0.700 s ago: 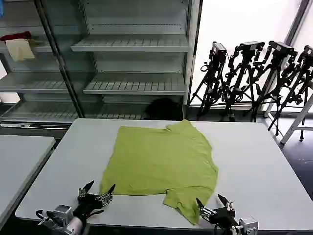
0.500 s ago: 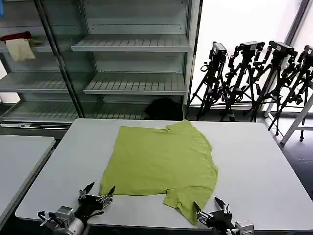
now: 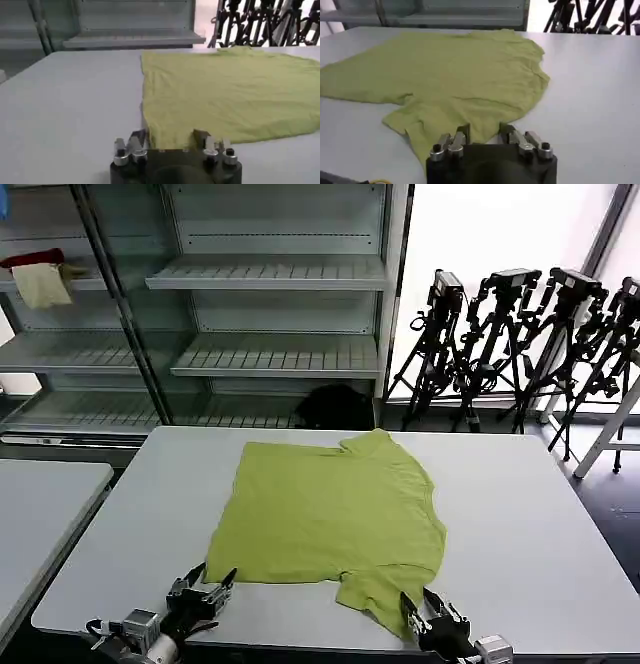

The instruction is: Fold and organize the clothes.

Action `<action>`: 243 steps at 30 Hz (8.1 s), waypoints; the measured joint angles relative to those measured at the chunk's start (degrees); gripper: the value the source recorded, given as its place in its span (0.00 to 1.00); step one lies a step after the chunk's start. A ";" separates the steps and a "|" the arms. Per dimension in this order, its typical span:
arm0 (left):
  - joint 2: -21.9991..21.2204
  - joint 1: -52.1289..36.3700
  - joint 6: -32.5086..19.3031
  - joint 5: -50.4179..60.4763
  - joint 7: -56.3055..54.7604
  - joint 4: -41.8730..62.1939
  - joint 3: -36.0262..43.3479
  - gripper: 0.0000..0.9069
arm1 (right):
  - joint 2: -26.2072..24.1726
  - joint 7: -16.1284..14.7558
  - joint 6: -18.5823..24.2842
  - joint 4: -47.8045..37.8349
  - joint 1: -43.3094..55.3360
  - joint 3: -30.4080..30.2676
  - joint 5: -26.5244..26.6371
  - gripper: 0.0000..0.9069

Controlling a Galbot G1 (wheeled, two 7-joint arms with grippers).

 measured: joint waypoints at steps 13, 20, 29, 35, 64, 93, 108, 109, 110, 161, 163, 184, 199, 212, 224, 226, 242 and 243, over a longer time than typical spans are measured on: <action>-0.20 -0.21 2.22 -1.27 0.77 -1.33 -0.65 0.00 | 1.30 0.69 -0.19 1.13 1.22 1.25 1.26 0.00; -1.01 -1.45 3.16 -3.98 -0.11 -2.64 -2.15 0.00 | 2.89 1.61 -0.32 1.52 3.72 2.16 2.07 0.00; -1.44 -4.50 3.64 -5.50 -0.85 -3.00 -2.26 0.00 | 5.66 1.10 -0.34 -1.63 11.36 1.86 1.34 0.00; -1.70 -8.31 3.72 -5.11 -1.33 -0.78 -1.12 0.00 | 7.12 0.42 -0.34 -5.69 17.57 1.64 0.34 0.00; -2.41 -21.12 3.38 1.40 -1.60 11.27 3.54 1.00 | 10.85 -1.67 0.09 -21.20 31.80 0.34 -4.64 1.00; -2.68 -17.11 3.53 2.16 -2.96 8.71 3.00 1.00 | 6.43 -3.30 -0.12 -16.41 23.88 5.17 -2.05 0.84; -3.30 -16.06 3.68 2.69 -3.09 9.13 3.41 1.00 | 4.48 -4.08 -0.16 -15.00 20.62 7.03 -0.65 0.54; -3.32 -16.11 3.68 2.69 -3.08 9.29 3.42 1.00 | 4.50 -4.18 -0.16 -15.06 20.60 6.99 -0.66 0.46; -3.32 -16.19 3.68 2.69 -3.08 9.43 3.42 1.00 | 4.57 -4.28 -0.16 -15.16 20.60 6.92 -0.72 0.39; -1.07 -7.51 3.92 1.93 -3.32 0.50 1.66 0.00 | 2.20 -0.86 -0.40 -5.46 9.18 5.49 2.07 0.00; -1.13 -5.16 3.87 1.73 -3.62 -1.46 0.92 0.00 | 2.09 -0.01 -0.41 -3.74 7.28 5.13 2.12 0.00; -1.40 10.60 0.91 3.59 -7.71 -8.72 -1.71 1.00 | 2.93 6.97 -0.18 3.80 -4.45 2.51 -0.56 1.00; -2.33 8.66 0.27 2.73 -10.86 -9.95 -2.29 1.00 | 5.15 5.91 -0.37 3.78 1.44 2.70 -1.43 1.00; 0.77 -8.74 2.21 -0.90 -5.38 -2.61 -0.70 1.00 | 5.59 4.19 -1.10 -9.55 23.80 -1.95 1.72 1.00; 7.18 -26.94 3.41 -3.24 -1.10 12.47 4.52 1.00 | 7.45 3.72 -1.16 -28.41 43.67 -7.95 2.49 1.00; 7.70 -29.26 3.50 -3.33 -0.50 15.11 5.43 1.00 | 7.93 3.53 -1.15 -31.03 45.84 -8.33 2.12 1.00; 8.74 -38.82 3.84 -2.43 2.86 28.48 9.09 1.00 | 10.08 1.83 -1.00 -45.30 54.21 -9.13 -0.93 1.00; 8.76 -39.15 3.84 -2.28 2.97 28.98 9.26 1.00 | 10.20 1.79 -1.00 -45.69 54.42 -9.14 -1.04 1.00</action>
